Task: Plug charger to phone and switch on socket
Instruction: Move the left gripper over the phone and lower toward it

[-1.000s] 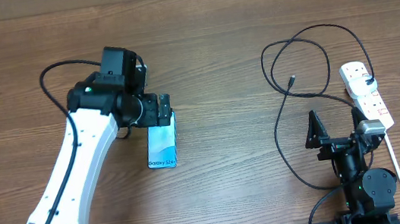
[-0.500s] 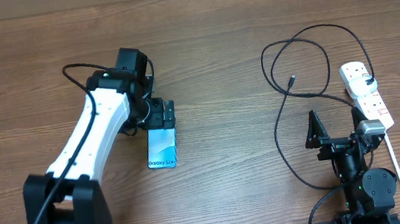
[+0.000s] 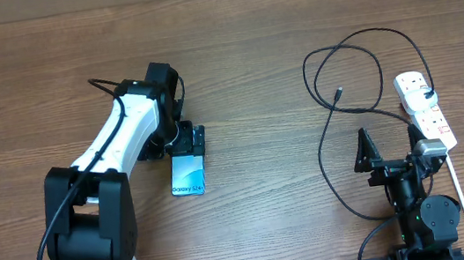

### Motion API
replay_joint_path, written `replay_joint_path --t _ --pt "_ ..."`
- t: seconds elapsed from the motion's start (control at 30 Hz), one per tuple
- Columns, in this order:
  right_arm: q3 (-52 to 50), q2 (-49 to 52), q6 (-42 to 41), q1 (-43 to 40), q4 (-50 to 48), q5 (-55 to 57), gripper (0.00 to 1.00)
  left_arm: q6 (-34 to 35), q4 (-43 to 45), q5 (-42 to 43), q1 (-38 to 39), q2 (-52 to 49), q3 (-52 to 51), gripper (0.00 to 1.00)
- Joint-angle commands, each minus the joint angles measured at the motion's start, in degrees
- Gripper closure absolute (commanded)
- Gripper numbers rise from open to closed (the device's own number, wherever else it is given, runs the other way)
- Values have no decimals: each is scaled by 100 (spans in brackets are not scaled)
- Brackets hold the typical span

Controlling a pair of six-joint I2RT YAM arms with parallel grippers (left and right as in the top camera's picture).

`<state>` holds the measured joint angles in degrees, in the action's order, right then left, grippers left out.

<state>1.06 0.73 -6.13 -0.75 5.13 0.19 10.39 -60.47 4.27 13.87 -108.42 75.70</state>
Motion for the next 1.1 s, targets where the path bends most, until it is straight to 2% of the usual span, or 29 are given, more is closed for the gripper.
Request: replay_joint_path --t 0.0,0.77,1.07 --pt "-61 -57 22 -26 -35 -24 0 151 -13 -22 9 -70 131 1" --pt "-61 -57 22 -26 -35 -24 0 175 245 -129 181 -101 20 0" --pt "-61 -57 22 -26 -35 -26 0 249 640 -144 192 -101 -433 1"
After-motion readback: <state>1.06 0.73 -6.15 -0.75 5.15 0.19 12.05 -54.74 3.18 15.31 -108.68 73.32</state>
